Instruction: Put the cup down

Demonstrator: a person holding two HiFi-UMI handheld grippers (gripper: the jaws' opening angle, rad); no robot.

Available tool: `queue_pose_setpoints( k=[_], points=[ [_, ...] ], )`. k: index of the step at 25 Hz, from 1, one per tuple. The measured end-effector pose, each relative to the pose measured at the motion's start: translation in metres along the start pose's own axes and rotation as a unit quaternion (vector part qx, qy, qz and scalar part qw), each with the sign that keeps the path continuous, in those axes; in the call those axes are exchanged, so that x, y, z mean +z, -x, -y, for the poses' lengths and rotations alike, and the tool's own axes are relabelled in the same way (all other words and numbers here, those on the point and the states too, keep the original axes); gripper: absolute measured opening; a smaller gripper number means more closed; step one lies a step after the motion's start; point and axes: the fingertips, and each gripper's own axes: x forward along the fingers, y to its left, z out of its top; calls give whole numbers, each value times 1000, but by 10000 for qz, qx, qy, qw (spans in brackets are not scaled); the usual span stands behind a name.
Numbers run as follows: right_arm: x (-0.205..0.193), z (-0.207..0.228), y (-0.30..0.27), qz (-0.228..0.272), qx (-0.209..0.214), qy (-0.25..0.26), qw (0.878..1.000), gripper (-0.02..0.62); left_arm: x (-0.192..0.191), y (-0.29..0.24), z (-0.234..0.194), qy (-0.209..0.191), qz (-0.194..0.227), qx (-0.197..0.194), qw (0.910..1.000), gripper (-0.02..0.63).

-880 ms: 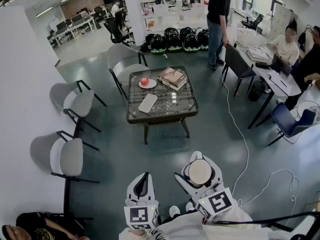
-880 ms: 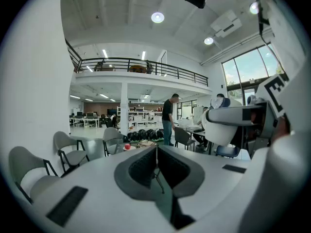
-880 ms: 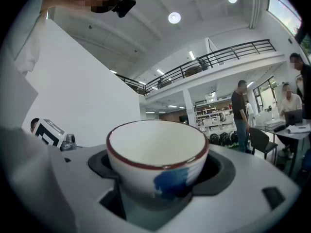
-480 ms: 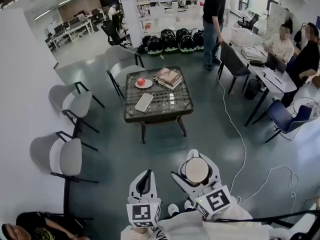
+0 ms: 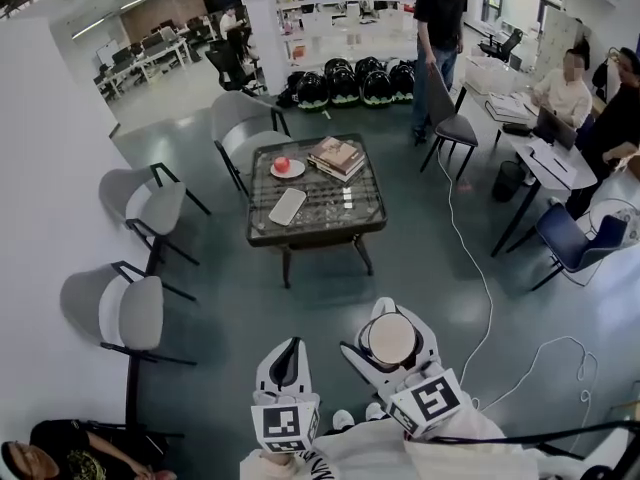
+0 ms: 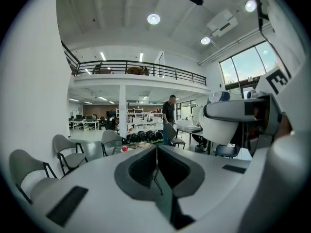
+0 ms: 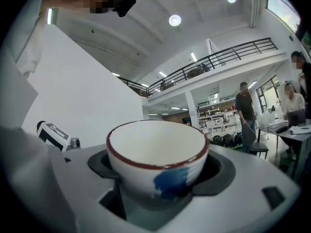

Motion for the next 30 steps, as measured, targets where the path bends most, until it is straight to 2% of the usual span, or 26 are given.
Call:
queue_pose_setpoints(
  k=[10, 14, 19, 25, 30],
  points=[
    [-3, 42, 3, -25, 233, -86, 9997, 417, 1, -20, 20, -102, 72, 419, 9990, 11],
    [-8, 54, 7, -83, 242, -179, 9995, 417, -11, -24, 30, -55, -90, 466, 9989, 11],
    [-7, 67, 4, -33, 238, -209, 9995, 417, -6, -36, 36, -140, -47, 458, 9988, 11],
    [-11, 80, -13, -37, 211, -198, 9996, 417, -6, -58, 28, -183, -52, 435, 9989, 11],
    [-11, 86, -47, -32, 179, -125, 9998, 417, -4, -84, 2, -173, -58, 418, 9990, 11]
  ],
)
